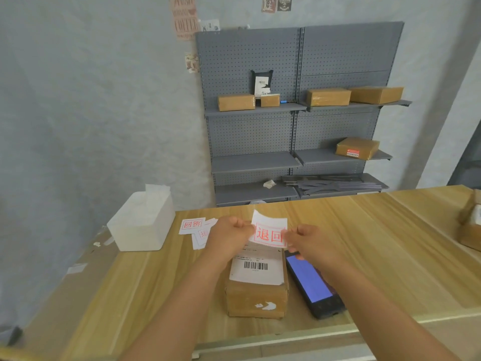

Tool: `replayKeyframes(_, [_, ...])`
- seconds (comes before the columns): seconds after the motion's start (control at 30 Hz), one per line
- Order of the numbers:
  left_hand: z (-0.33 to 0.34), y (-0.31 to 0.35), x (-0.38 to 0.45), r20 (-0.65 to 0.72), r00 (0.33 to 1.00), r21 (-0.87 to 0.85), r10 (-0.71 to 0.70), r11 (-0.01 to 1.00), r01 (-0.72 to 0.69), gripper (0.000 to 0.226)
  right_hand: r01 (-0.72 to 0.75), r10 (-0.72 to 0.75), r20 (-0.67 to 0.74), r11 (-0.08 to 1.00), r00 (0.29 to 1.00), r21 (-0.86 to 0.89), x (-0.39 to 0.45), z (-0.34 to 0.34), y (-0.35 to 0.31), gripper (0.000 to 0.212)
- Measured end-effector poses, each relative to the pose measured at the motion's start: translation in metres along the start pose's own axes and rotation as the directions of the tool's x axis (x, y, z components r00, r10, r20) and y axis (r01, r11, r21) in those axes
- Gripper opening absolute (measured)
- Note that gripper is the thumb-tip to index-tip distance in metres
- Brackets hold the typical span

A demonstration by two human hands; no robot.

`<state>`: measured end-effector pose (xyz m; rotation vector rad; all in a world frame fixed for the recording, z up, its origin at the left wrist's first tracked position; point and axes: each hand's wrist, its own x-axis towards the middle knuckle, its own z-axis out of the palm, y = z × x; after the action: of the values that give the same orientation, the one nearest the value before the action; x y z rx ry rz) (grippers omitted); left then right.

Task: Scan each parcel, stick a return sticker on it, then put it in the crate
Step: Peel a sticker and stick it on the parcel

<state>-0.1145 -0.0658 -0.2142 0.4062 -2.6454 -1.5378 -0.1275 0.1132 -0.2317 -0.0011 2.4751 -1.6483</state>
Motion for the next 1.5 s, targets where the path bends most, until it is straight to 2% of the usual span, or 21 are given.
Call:
replayKeyframes(0.1, [0.007,-0.009,0.006,0.011,1.0,0.2,-0.01,0.98,0.007,0.01,-0.042,0.041,-0.023,0.998,0.999,-0.041,0.002,0.005,0.011,0.031])
replayKeyframes(0.27, [0.014,-0.015,0.009,0.005,0.999,0.38,0.052,0.924,-0.05,0.011,-0.048,0.044,-0.041,0.992,0.998,-0.116,0.004,0.011,0.018,0.031])
replayKeyframes(0.53, [0.018,-0.018,0.007,0.014,0.991,0.475,0.132,0.871,-0.123,0.012,-0.012,-0.003,-0.069,0.975,0.998,-0.22,0.005,0.013,0.022,0.029])
replayKeyframes(0.63, [0.019,-0.018,0.007,0.005,0.987,0.508,0.158,0.85,-0.139,0.013,0.012,-0.043,-0.083,0.94,0.996,-0.342,0.004,0.015,0.023,0.03])
replayKeyframes(0.7, [0.021,-0.018,0.007,-0.001,0.983,0.538,0.183,0.829,-0.154,0.012,0.009,-0.067,-0.103,0.874,0.992,-0.486,0.002,0.014,0.022,0.031])
replayKeyframes(0.8, [0.021,-0.017,0.004,-0.037,0.965,0.643,0.259,0.746,-0.176,0.026,0.043,-0.195,-0.157,0.748,0.968,-0.662,0.0,0.012,0.019,0.034])
replayKeyframes(0.87, [0.023,-0.016,0.002,-0.068,0.931,0.719,0.358,0.664,-0.203,0.036,0.173,-0.367,-0.146,0.705,0.919,-0.688,0.0,0.014,0.017,0.031])
replayKeyframes(0.93, [0.028,-0.011,0.0,-0.037,0.894,0.696,0.446,0.653,-0.297,0.032,0.305,-0.475,-0.074,0.669,0.877,-0.678,0.0,0.021,0.012,0.026])
replayKeyframes(1.0, [0.034,-0.008,-0.003,0.054,0.883,0.649,0.467,0.655,-0.386,0.026,0.349,-0.484,-0.005,0.637,0.875,-0.687,-0.001,0.029,0.01,0.023])
replayKeyframes(1.07, [0.033,-0.011,-0.004,0.089,0.894,0.668,0.439,0.639,-0.38,0.027,0.318,-0.463,-0.003,0.613,0.886,-0.723,-0.002,0.029,0.011,0.022])
replayKeyframes(1.2, [0.02,-0.022,0.0,0.025,0.897,0.675,0.442,0.654,-0.341,0.031,0.213,-0.411,-0.099,0.647,0.906,-0.732,-0.004,0.014,0.012,0.026])
replayKeyframes(1.3, [0.025,-0.018,-0.007,0.1,0.899,0.651,0.426,0.655,-0.383,0.032,0.284,-0.403,-0.01,0.663,0.915,-0.692,-0.009,0.024,0.007,0.027])
replayKeyframes(1.37, [0.022,-0.019,-0.009,0.087,0.914,0.687,0.396,0.641,-0.343,0.031,0.272,-0.395,-0.019,0.668,0.919,-0.692,-0.012,0.027,0.009,0.027])
replayKeyframes(1.43, [0.008,-0.027,-0.005,-0.006,0.928,0.71,0.373,0.655,-0.259,0.032,0.204,-0.328,-0.099,0.767,0.939,-0.608,-0.012,0.021,0.014,0.032])
replayKeyframes(1.5, [-0.009,-0.038,-0.003,-0.099,0.956,0.654,0.276,0.742,-0.146,0.032,0.123,-0.201,-0.127,0.882,0.971,-0.455,-0.014,0.014,0.017,0.046])
